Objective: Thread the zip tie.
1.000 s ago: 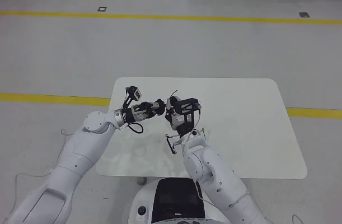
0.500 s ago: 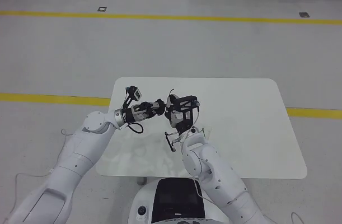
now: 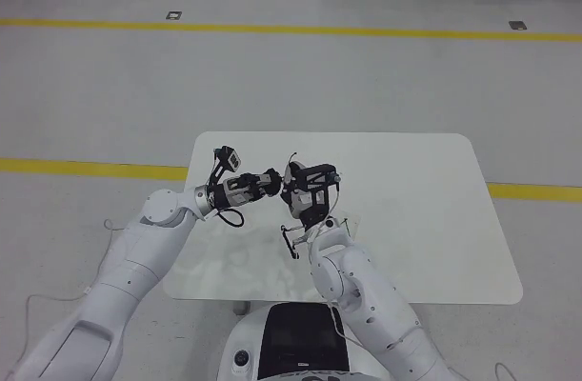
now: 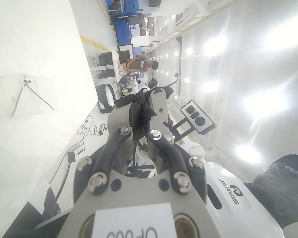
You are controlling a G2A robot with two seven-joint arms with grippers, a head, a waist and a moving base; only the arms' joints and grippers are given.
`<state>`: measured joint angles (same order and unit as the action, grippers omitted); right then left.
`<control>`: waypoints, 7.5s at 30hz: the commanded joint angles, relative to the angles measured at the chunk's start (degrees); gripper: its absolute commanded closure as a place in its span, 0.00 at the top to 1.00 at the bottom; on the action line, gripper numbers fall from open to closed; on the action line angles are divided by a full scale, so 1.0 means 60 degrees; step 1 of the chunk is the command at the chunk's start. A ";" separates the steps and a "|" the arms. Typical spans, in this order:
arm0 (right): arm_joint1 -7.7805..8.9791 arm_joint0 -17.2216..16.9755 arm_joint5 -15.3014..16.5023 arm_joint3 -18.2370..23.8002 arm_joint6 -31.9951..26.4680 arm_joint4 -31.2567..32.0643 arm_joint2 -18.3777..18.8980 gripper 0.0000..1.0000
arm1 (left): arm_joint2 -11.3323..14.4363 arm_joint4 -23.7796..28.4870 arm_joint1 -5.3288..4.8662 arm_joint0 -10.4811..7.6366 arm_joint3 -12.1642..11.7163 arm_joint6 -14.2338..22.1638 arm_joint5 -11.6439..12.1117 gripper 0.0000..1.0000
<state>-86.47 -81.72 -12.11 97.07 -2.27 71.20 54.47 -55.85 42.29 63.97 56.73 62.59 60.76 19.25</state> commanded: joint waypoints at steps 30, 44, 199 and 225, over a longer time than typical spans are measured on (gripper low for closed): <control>0.0413 -0.1293 0.0294 0.0330 0.2405 0.3125 0.0643 1.00 | -0.0533 0.1545 -0.0135 0.0396 0.0164 0.0715 -0.1792 0.00; 0.1406 -0.0039 -0.0962 -0.1251 0.4070 0.3125 -0.0699 1.00 | -0.0763 0.1984 -0.0221 0.0433 0.0057 0.0659 -0.3206 0.00; 0.1147 0.2475 -0.1229 -0.2618 0.3256 0.3125 -0.3177 0.00 | -0.1481 0.3788 -0.0354 0.0819 0.0348 0.1520 -0.4904 0.00; 0.1206 0.2239 -0.1229 -0.2671 0.3216 0.3125 -0.2884 0.00 | -0.1481 0.3788 -0.0354 0.0819 0.0348 0.1520 -0.4904 0.00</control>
<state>-79.23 -68.26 -19.48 81.09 17.07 89.95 37.14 -64.74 65.02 61.85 61.65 64.67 69.88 -10.18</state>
